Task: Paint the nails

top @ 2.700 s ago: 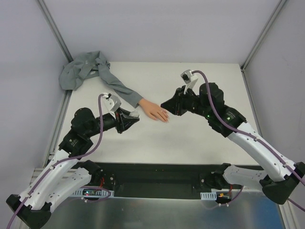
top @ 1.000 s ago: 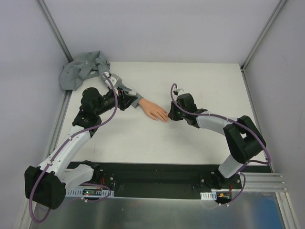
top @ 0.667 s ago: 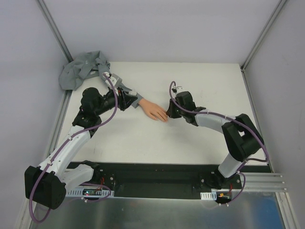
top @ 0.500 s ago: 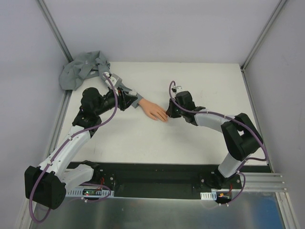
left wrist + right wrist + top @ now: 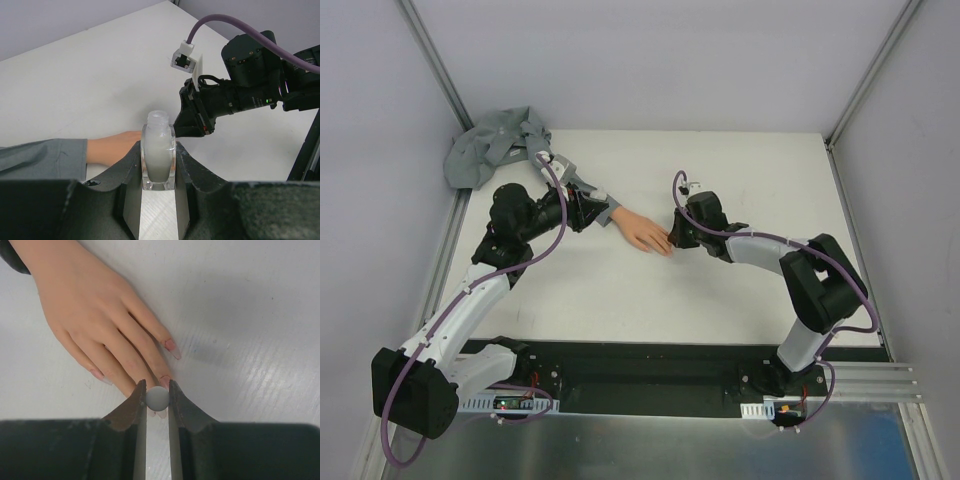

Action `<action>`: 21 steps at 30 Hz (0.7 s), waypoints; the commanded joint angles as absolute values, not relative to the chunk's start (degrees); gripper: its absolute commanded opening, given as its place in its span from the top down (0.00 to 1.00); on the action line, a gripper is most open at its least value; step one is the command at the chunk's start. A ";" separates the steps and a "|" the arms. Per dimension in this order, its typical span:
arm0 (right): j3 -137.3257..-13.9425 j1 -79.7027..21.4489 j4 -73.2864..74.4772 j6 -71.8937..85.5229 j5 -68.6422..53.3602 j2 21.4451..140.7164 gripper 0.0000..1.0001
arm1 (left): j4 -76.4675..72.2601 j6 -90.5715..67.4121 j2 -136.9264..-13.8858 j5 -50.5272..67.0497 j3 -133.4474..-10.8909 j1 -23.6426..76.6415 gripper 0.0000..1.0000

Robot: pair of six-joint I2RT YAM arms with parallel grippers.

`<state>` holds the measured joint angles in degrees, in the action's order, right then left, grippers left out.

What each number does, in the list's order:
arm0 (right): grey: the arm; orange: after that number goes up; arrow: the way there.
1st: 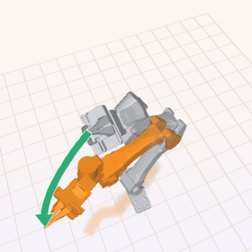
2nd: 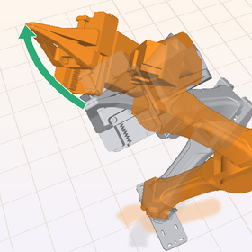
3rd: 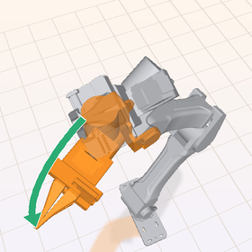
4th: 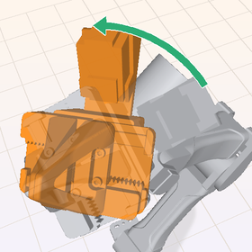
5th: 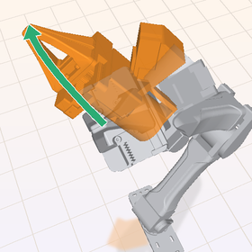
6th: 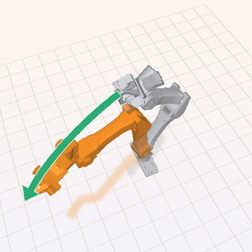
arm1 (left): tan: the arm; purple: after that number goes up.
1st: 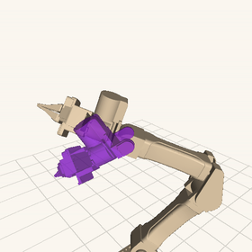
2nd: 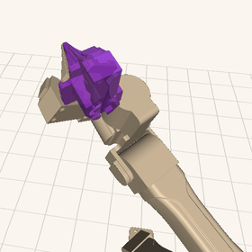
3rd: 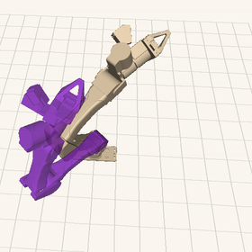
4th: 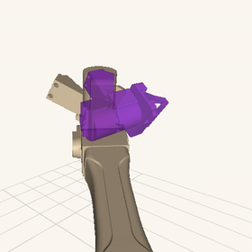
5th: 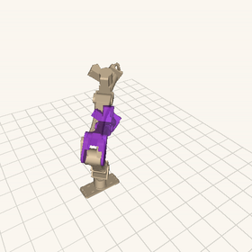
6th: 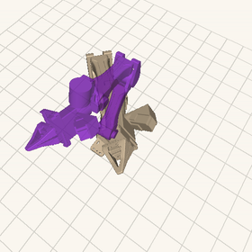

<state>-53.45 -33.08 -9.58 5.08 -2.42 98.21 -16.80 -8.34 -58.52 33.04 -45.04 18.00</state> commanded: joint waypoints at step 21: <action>-56.16 -33.66 -9.23 5.36 -2.72 99.23 1.00 | -19.34 -8.44 -57.75 35.51 -45.18 18.02 1.00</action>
<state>-54.43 -33.26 -9.17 5.10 -2.87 99.24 -16.80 -8.34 -58.50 33.08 -45.04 18.00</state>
